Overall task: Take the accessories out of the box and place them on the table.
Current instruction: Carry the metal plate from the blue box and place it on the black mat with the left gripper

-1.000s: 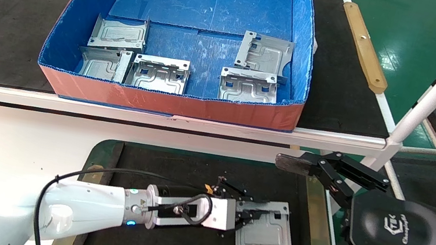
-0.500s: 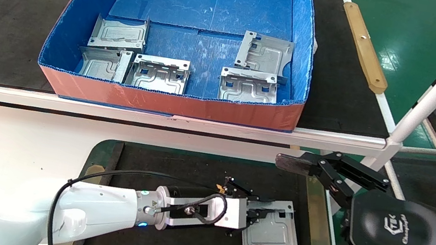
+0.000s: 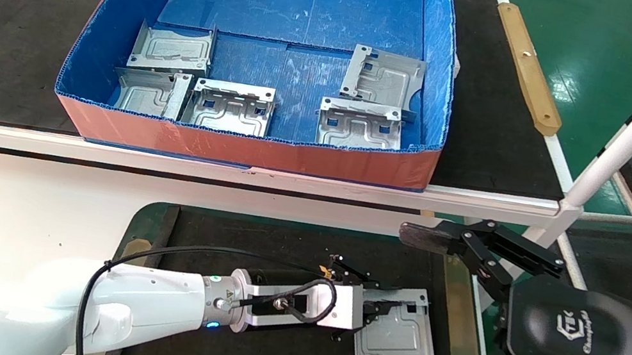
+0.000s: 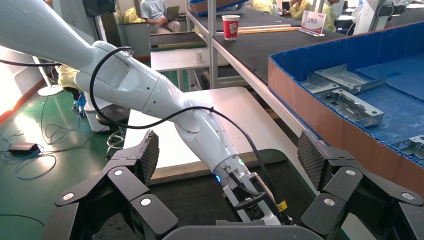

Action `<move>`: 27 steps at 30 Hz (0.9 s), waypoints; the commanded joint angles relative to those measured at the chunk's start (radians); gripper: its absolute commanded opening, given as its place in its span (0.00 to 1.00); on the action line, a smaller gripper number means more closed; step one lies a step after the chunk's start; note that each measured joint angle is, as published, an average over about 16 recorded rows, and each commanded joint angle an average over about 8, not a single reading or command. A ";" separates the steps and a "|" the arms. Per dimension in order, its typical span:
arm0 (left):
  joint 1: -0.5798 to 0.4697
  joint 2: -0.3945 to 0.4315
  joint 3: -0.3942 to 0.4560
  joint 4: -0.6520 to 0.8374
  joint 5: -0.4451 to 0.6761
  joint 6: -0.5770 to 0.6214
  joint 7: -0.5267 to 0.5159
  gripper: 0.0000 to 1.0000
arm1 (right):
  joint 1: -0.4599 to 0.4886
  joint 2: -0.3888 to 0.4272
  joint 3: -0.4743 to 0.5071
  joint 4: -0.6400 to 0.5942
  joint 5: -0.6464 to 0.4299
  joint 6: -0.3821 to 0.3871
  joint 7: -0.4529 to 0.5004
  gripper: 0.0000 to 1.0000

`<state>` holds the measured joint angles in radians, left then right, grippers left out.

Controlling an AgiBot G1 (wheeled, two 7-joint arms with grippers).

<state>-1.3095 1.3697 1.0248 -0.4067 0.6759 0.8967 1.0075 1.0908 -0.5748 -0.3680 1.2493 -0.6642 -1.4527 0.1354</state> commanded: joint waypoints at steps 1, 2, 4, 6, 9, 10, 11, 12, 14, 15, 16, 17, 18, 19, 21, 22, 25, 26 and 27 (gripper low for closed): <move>0.000 0.000 -0.002 0.001 0.001 0.002 0.000 1.00 | 0.000 0.000 0.000 0.000 0.000 0.000 0.000 1.00; 0.000 0.000 -0.003 0.002 0.001 0.003 0.001 1.00 | 0.000 0.000 0.000 0.000 0.000 0.000 0.000 1.00; 0.000 0.000 -0.004 0.003 0.002 0.004 0.001 1.00 | 0.000 0.000 0.000 0.000 0.000 0.000 0.000 1.00; 0.000 0.000 -0.006 0.004 0.003 0.006 0.002 1.00 | 0.000 0.000 0.000 0.000 0.000 0.000 0.000 1.00; -0.001 -0.001 -0.008 0.005 0.005 0.008 0.002 1.00 | 0.000 0.000 0.000 0.000 0.000 0.000 0.000 1.00; -0.001 -0.001 -0.009 0.005 0.005 0.009 0.001 1.00 | 0.000 0.000 0.000 0.000 0.000 0.000 0.000 1.00; 0.000 -0.002 -0.010 0.004 0.006 0.010 -0.001 1.00 | 0.000 0.000 0.000 0.000 0.000 0.000 0.000 1.00; 0.000 -0.004 -0.012 0.003 0.006 0.012 -0.003 1.00 | 0.000 0.000 0.000 0.000 0.000 0.000 0.000 1.00; 0.002 -0.011 -0.019 -0.005 0.007 0.018 -0.014 1.00 | 0.000 0.000 0.000 0.000 0.000 0.000 0.000 1.00; 0.004 -0.017 -0.025 -0.012 0.008 0.023 -0.023 1.00 | 0.000 0.000 0.000 0.000 0.000 0.000 0.000 1.00; 0.006 -0.024 -0.032 -0.020 0.008 0.028 -0.034 1.00 | 0.000 0.000 0.000 0.000 0.000 0.000 0.000 1.00; 0.009 -0.033 -0.040 -0.031 0.008 0.035 -0.048 1.00 | 0.000 0.000 0.000 0.000 0.000 0.000 0.000 1.00; 0.012 -0.043 -0.050 -0.042 0.009 0.043 -0.064 1.00 | 0.000 0.000 0.000 0.000 0.000 0.000 0.000 1.00; 0.016 -0.054 -0.061 -0.055 0.010 0.051 -0.081 1.00 | 0.000 0.000 0.000 0.000 0.000 0.000 0.000 1.00; 0.023 -0.079 -0.085 -0.084 0.011 0.071 -0.121 1.00 | 0.000 0.000 0.000 0.000 0.000 0.000 0.000 1.00; 0.027 -0.091 -0.097 -0.099 0.012 0.080 -0.140 1.00 | 0.000 0.000 0.000 0.000 0.000 0.000 0.000 1.00; 0.039 -0.129 -0.134 -0.143 0.015 0.110 -0.200 1.00 | 0.000 0.000 0.000 0.000 0.000 0.000 0.000 1.00; 0.043 -0.142 -0.146 -0.158 0.015 0.120 -0.220 1.00 | 0.000 0.000 0.000 0.000 0.000 0.000 0.000 1.00; 0.047 -0.154 -0.159 -0.173 0.016 0.130 -0.241 1.00 | 0.000 0.000 0.000 0.000 0.000 0.000 0.000 1.00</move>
<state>-1.2626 1.2155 0.8664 -0.5791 0.6921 1.0260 0.7673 1.0908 -0.5748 -0.3681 1.2493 -0.6641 -1.4527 0.1353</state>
